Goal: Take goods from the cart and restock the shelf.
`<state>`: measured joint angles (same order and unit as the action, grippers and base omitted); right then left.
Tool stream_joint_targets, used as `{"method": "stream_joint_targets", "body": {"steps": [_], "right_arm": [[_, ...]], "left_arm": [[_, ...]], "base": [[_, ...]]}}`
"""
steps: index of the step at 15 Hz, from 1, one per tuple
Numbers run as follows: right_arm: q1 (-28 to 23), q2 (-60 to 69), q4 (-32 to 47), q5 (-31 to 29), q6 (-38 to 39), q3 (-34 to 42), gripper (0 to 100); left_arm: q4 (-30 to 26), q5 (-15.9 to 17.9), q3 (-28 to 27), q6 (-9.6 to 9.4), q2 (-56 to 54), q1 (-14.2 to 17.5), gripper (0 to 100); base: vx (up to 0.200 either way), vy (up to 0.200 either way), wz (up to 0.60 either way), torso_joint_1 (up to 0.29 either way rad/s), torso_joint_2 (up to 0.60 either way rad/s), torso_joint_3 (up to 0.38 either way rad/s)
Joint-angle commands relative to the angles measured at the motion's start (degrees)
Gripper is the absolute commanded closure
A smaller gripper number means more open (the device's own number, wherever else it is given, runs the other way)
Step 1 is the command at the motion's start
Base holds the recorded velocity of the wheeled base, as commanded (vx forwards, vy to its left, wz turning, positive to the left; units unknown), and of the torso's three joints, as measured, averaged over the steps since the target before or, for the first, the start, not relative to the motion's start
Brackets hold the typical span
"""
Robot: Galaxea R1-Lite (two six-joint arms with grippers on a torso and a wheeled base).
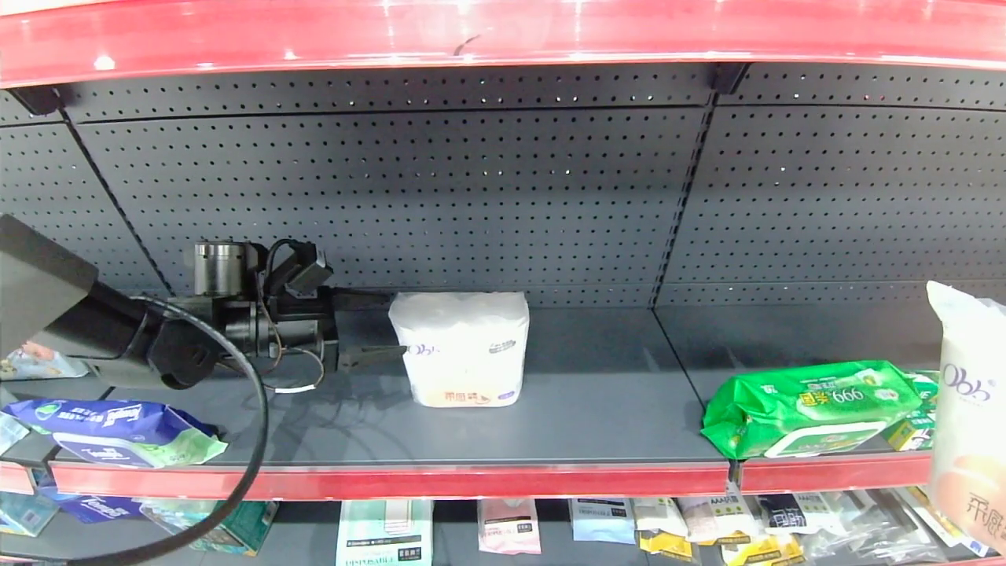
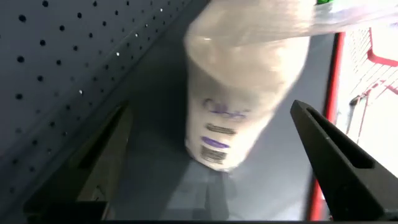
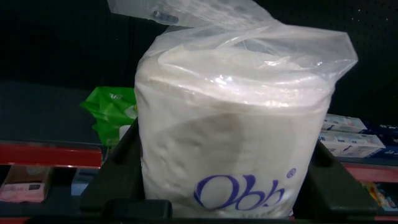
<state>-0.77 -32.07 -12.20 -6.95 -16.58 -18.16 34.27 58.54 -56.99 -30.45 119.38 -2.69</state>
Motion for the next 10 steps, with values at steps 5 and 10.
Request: {"method": "stream_joint_targets", "body": {"steps": [5, 10], "right_arm": [[-0.02, -0.18, -0.01, 0.01, -0.3, 0.23, 100], [-0.02, -0.18, -0.01, 0.09, -0.3, 0.41, 100]], "left_arm": [[2.12, 0.7, -1.9, -0.22, 4.63, -2.32, 0], [7.39, 0.52, -4.27, 2.59, 8.41, -6.27, 0]], "base": [[0.0, 0.0, 0.0, 0.0, 0.0, 0.0], [0.0, 0.0, 0.0, 0.0, 0.0, 0.0]]}}
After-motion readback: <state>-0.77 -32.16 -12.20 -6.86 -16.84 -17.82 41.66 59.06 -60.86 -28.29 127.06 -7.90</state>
